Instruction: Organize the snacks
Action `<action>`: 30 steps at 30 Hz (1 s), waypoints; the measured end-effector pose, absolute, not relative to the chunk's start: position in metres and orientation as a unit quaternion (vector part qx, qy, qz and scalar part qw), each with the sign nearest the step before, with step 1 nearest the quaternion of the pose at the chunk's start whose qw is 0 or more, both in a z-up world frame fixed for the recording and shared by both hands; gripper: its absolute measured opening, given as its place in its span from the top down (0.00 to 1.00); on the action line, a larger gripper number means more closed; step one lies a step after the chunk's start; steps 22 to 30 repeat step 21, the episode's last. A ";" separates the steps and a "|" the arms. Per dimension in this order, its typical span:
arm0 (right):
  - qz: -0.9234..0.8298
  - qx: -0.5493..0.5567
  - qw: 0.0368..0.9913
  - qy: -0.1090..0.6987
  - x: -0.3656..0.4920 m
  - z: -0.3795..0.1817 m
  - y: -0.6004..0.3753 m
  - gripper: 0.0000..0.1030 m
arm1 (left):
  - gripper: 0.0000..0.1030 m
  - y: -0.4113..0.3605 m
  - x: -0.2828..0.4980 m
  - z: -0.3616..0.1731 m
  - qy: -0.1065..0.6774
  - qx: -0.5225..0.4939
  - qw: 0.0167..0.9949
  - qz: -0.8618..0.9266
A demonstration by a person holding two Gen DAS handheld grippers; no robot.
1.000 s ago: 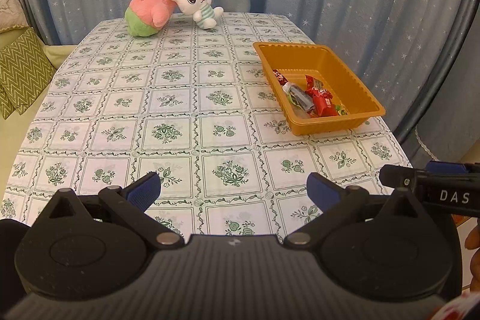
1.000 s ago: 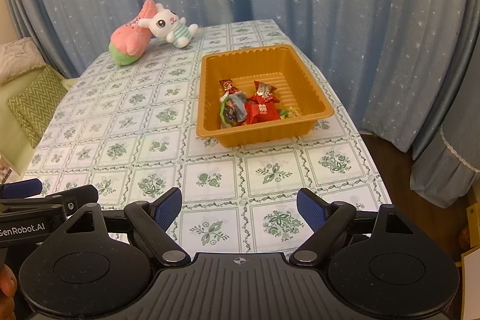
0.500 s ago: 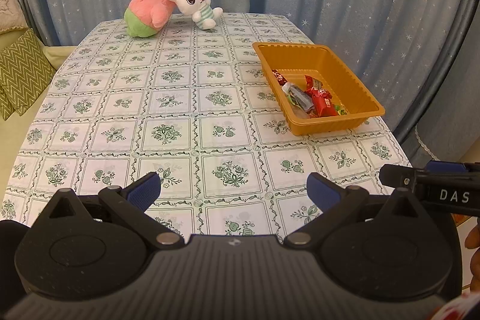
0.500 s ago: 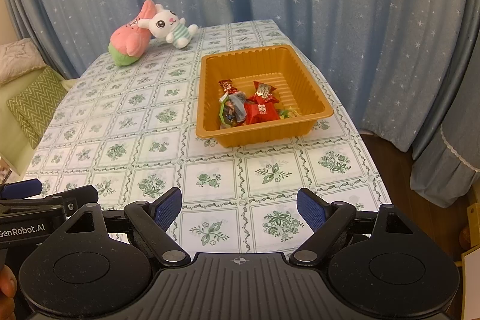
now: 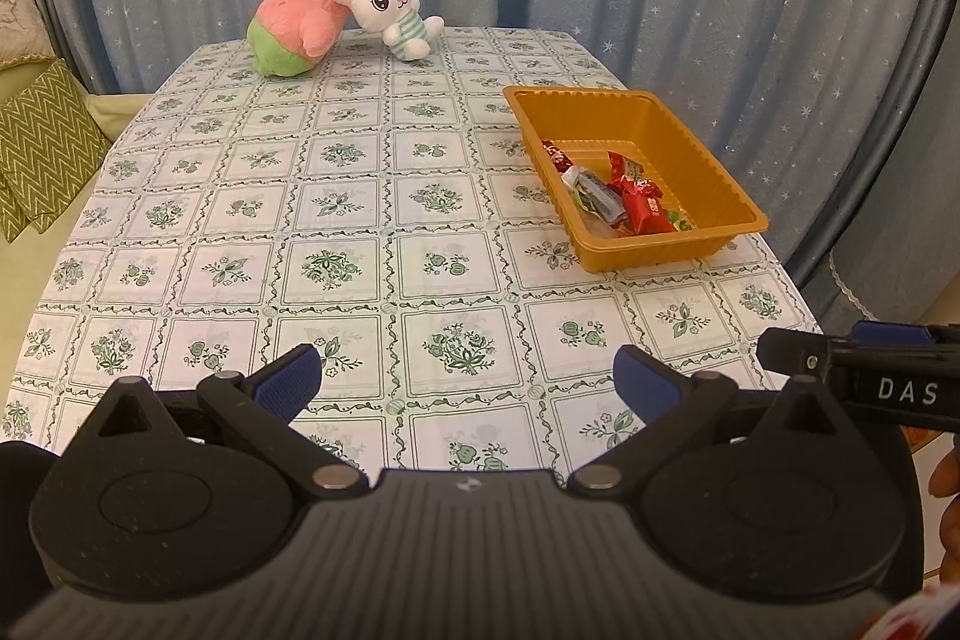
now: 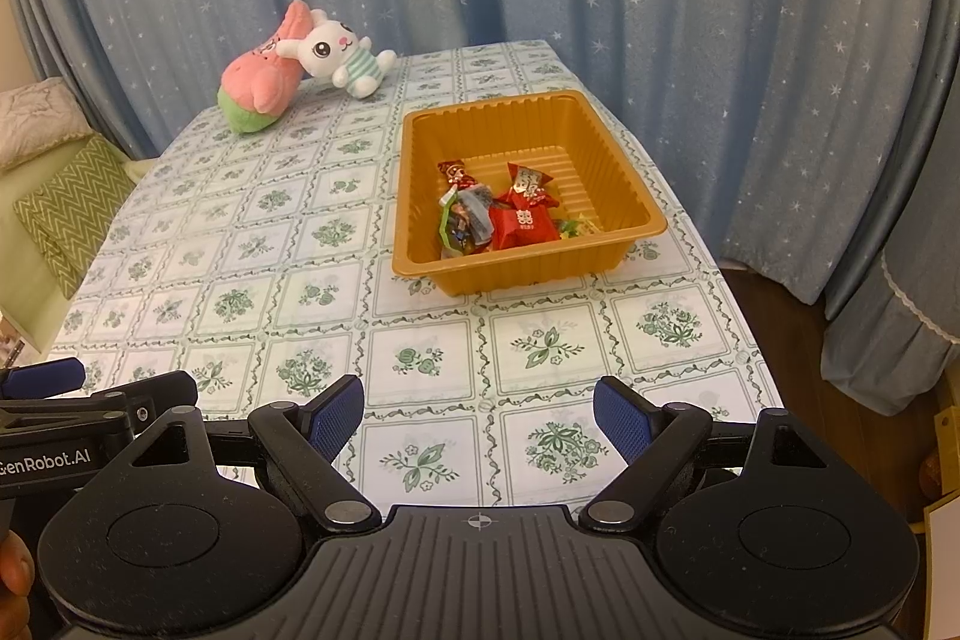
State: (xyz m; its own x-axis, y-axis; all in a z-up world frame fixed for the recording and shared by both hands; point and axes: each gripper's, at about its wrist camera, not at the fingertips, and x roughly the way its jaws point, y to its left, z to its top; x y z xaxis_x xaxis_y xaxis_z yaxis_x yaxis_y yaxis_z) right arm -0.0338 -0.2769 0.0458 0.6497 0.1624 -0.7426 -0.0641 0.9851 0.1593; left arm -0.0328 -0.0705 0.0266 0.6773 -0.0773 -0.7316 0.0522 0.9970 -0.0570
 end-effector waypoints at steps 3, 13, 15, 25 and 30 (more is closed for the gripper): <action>0.063 0.059 0.906 0.414 -0.034 0.046 -0.277 0.19 | 0.00 -0.071 -0.033 0.026 0.400 -0.016 0.916 -0.035; 0.063 0.059 0.906 0.414 -0.034 0.045 -0.278 0.19 | 0.00 -0.071 -0.033 0.026 0.400 -0.015 0.916 -0.035; 0.063 0.060 0.906 0.414 -0.034 0.046 -0.278 0.19 | 0.00 -0.072 -0.033 0.026 0.400 -0.014 0.916 -0.036; 0.062 0.060 0.907 0.413 -0.034 0.046 -0.278 0.19 | 0.00 -0.069 -0.034 0.026 0.393 -0.017 0.919 -0.040; 0.062 0.060 0.907 0.413 -0.034 0.046 -0.278 0.19 | 0.00 -0.069 -0.034 0.026 0.393 -0.017 0.919 -0.040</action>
